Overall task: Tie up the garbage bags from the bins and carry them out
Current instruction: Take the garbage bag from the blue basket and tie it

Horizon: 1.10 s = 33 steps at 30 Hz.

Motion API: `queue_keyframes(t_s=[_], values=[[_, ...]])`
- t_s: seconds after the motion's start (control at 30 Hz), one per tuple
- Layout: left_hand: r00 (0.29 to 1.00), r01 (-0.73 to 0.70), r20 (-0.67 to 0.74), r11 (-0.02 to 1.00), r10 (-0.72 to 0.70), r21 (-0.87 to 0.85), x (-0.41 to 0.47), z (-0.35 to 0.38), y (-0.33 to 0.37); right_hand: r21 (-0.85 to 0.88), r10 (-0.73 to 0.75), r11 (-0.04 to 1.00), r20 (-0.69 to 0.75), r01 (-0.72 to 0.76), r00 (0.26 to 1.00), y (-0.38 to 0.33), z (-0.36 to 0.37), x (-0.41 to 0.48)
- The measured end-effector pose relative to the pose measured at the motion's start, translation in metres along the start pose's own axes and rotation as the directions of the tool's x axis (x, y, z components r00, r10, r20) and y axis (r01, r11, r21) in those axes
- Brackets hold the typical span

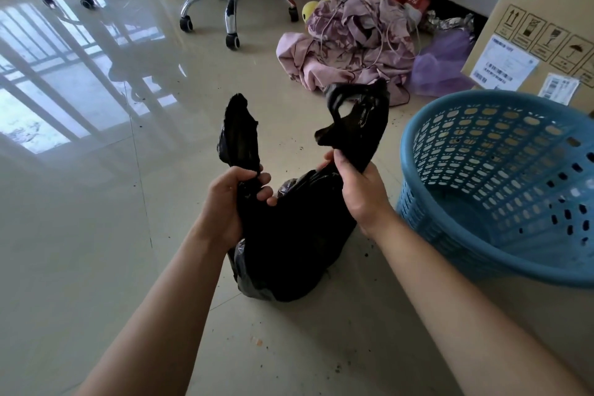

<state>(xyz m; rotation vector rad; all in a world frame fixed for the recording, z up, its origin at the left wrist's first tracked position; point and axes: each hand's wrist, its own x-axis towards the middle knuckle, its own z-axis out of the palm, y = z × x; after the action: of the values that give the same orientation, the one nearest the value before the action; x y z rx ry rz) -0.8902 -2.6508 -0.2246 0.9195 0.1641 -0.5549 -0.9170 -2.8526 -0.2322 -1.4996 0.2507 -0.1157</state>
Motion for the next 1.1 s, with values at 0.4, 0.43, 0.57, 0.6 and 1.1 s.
queue_keyframes(t_s=[0.4, 0.43, 0.57, 0.6, 1.1], values=[[0.991, -0.042, 0.125, 0.741, -0.056, 0.67, -0.007, -0.005, -0.001, -0.894, 0.01, 0.292, 0.359, 0.341, 0.933, 0.004, -0.006, -0.003], [0.987, -0.067, 0.154, 0.742, -0.05, 0.667, -0.007, -0.003, -0.004, -0.898, 0.003, 0.25, 0.374, 0.362, 0.927, 0.004, -0.005, -0.003], [0.998, 0.016, -0.055, 0.865, 0.013, 0.501, -0.005, 0.01, -0.006, -0.843, -0.029, 0.146, 0.519, 0.518, 0.854, 0.012, -0.005, -0.011], [0.992, 0.038, -0.124, 0.915, 0.014, 0.401, -0.003, 0.013, -0.005, -0.832, -0.02, 0.175, 0.532, 0.527, 0.846, 0.013, -0.007, -0.013], [0.963, 0.115, 0.17, 0.893, -0.207, 0.435, -0.009, 0.006, -0.011, -0.728, -0.281, 0.116, 0.628, 0.675, 0.726, 0.017, -0.027, -0.017]])
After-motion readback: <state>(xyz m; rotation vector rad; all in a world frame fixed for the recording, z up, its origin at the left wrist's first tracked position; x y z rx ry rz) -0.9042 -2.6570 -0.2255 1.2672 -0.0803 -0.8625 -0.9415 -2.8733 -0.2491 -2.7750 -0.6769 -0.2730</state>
